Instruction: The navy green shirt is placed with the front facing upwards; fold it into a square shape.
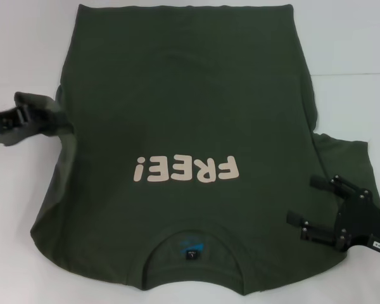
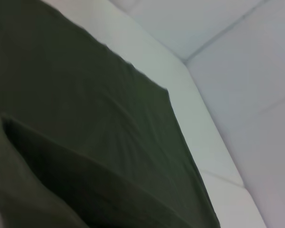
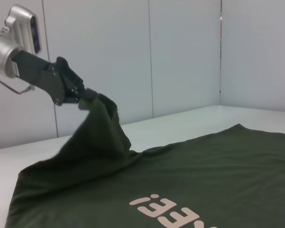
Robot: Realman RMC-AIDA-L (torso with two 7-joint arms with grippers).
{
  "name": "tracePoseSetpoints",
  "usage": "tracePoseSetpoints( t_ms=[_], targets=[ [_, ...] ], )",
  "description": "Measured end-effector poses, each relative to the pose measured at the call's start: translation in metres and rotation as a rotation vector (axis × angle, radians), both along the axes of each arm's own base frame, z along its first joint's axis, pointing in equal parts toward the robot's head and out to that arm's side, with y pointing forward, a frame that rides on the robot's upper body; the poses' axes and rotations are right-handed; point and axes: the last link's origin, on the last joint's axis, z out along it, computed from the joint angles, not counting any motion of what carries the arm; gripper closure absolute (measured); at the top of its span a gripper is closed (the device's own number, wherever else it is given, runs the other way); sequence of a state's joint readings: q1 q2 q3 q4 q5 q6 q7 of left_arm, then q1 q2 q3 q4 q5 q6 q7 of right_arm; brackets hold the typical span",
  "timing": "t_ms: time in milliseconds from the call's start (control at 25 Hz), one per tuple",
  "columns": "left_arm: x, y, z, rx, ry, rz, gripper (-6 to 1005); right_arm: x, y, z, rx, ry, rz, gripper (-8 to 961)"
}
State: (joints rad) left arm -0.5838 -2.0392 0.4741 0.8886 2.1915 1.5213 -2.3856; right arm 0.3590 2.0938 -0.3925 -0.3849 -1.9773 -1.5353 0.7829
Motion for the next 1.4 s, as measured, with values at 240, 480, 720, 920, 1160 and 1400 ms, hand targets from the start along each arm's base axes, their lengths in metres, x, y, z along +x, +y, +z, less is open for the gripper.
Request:
tracePoseSetpoints(
  t_ms=[240,480,720,920,1160,1400],
  targets=[
    [0.003,-0.002,-0.021,-0.035,-0.021,-0.015,949,0.000,-0.001,-0.001,-0.003,0.005,-0.003,13],
    [0.005,-0.002,-0.039,-0.039,-0.028,-0.023,946,0.000,-0.001,-0.001,-0.003,0.008,-0.005,13],
    [0.002,0.002,-0.055,-0.028,0.000,-0.005,944,0.000,-0.002,-0.002,-0.004,0.008,-0.005,13],
    [0.003,0.001,-0.066,-0.018,0.007,-0.011,942,0.000,-0.002,-0.001,-0.003,0.008,-0.005,13],
    [0.004,-0.003,-0.081,-0.034,-0.003,-0.017,940,0.001,-0.002,-0.001,-0.003,0.007,-0.006,13],
    [0.007,-0.006,-0.091,0.010,-0.044,-0.092,938,0.001,-0.001,-0.002,-0.002,0.005,-0.008,12]
  ],
)
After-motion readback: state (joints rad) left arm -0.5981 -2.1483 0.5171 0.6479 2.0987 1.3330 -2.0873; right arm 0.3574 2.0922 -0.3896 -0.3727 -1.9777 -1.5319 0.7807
